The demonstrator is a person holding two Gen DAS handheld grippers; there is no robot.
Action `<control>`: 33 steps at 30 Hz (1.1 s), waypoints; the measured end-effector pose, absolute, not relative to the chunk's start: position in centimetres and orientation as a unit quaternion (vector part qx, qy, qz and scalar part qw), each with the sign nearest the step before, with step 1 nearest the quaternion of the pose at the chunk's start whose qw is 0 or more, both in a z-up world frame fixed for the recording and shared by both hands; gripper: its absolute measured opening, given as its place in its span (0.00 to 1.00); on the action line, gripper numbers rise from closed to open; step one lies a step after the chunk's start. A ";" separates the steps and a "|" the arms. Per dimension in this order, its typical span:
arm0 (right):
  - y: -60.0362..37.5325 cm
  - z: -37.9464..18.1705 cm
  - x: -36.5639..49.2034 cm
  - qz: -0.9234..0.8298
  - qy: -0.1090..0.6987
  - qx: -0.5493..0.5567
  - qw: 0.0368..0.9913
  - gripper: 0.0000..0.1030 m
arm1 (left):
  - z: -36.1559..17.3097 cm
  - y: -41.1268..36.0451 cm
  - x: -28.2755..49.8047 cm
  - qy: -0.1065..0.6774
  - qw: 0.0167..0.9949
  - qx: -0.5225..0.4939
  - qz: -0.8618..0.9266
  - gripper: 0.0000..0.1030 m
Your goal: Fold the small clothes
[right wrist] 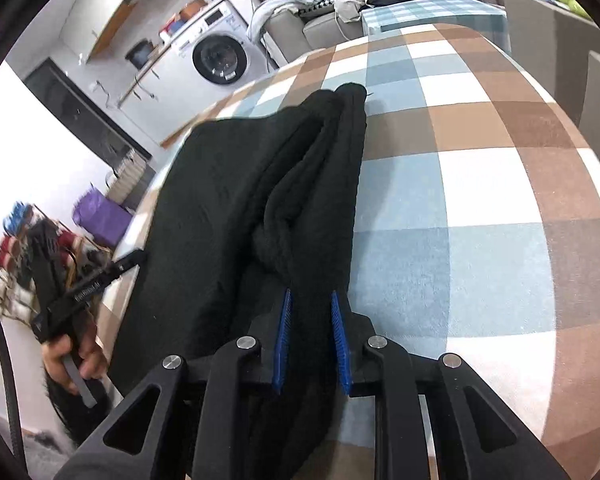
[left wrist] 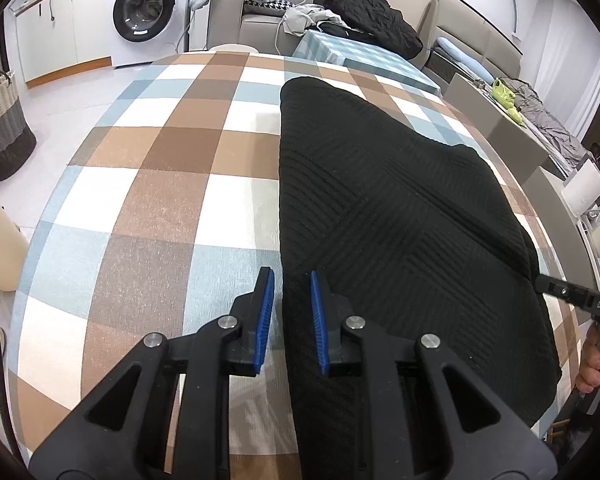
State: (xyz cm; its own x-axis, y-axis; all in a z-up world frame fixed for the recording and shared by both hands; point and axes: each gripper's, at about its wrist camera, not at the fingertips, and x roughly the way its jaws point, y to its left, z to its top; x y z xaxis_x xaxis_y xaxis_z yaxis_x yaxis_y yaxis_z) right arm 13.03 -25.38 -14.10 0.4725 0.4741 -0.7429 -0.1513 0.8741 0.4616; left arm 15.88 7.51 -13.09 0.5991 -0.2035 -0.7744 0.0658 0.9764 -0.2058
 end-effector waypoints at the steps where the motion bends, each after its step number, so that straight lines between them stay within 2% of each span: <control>1: -25.4 -13.7 12.9 0.189 0.472 0.169 0.844 0.19 | -13.0 7.5 15.7 0.440 0.891 -0.080 -0.077 0.14; 6: -25.4 -11.4 14.6 0.192 0.419 0.181 0.869 0.19 | -12.6 7.3 15.3 0.436 0.892 -0.082 -0.085 0.14; 11: -23.9 -13.2 19.3 0.174 0.440 0.187 0.861 0.19 | -12.7 7.2 15.1 0.437 0.891 -0.085 -0.088 0.14; 12: -23.7 -13.7 20.1 0.168 0.447 0.188 0.858 0.18 | -12.7 7.2 15.0 0.436 0.891 -0.084 -0.089 0.14; 15: -23.6 -14.6 21.2 0.163 0.450 0.179 0.860 0.06 | -12.6 7.2 14.9 0.435 0.892 -0.086 -0.089 0.14; 18: -23.0 -11.9 20.4 0.193 0.398 0.141 0.886 0.05 | -12.9 7.5 15.2 0.436 0.891 -0.090 -0.088 0.14; 21: -23.1 -10.0 20.6 0.193 0.370 0.132 0.899 0.04 | -13.1 7.7 15.3 0.438 0.889 -0.096 -0.087 0.14; 27: -24.8 -14.5 23.5 0.133 0.447 0.171 0.868 0.06 | -12.8 7.6 15.0 0.436 0.891 -0.093 -0.087 0.14; 28: -25.0 -14.9 23.6 0.134 0.450 0.183 0.864 0.10 | -12.8 7.6 15.0 0.436 0.891 -0.093 -0.086 0.14; 33: -26.6 -13.7 20.2 0.143 0.438 0.202 0.865 0.12 | -12.6 7.4 14.7 0.435 0.891 -0.093 -0.092 0.14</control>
State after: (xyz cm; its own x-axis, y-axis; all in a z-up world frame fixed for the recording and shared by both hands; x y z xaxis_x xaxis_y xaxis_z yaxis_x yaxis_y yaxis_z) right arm 20.18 -26.63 -13.67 0.5763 0.4233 -0.6991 -0.0699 0.8778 0.4739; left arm 14.71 7.42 -12.61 0.6044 -0.2441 -0.7584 0.0821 0.9659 -0.2455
